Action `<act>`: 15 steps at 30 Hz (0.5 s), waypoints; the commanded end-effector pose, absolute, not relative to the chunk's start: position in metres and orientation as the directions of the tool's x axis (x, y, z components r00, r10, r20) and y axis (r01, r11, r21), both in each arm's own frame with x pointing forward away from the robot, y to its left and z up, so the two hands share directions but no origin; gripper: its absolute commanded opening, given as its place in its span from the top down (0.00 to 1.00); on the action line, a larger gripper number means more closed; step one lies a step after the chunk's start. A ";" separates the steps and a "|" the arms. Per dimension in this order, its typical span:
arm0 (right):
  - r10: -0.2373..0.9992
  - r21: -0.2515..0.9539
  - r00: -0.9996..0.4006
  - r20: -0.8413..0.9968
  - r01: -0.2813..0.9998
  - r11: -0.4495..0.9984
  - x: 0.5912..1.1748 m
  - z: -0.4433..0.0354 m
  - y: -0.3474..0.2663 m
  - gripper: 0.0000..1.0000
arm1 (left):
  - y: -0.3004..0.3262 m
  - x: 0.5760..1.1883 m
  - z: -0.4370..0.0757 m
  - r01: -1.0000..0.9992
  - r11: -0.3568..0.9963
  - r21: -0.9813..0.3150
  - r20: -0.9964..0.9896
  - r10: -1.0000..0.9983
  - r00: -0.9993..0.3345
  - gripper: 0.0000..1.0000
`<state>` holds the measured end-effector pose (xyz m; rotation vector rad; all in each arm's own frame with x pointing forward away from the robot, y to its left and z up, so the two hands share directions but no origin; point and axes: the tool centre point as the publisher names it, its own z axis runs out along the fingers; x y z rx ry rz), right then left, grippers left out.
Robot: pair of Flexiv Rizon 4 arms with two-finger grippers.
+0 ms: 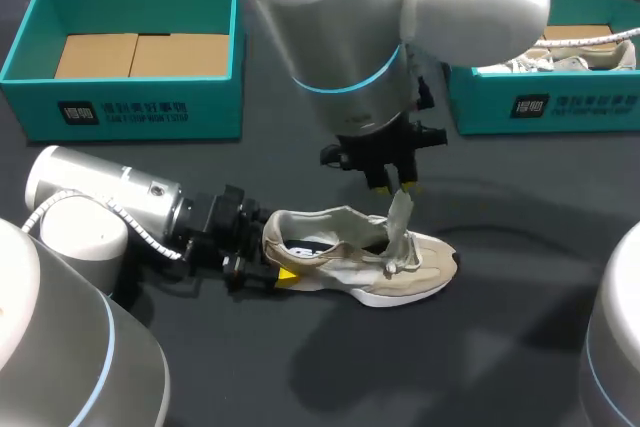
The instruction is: Take the shoe out of the shoebox, open the shoe tongue, remove and reinsert the insole, then place the shoe into the shoebox
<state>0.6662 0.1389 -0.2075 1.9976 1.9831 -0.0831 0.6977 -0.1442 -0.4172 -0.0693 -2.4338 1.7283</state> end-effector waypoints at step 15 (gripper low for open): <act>0.909 0.202 -0.334 -0.248 0.900 0.386 0.654 -0.202 0.181 1.00 | -0.145 0.698 -0.419 -0.052 0.334 -0.941 0.099 0.127 -0.987 1.00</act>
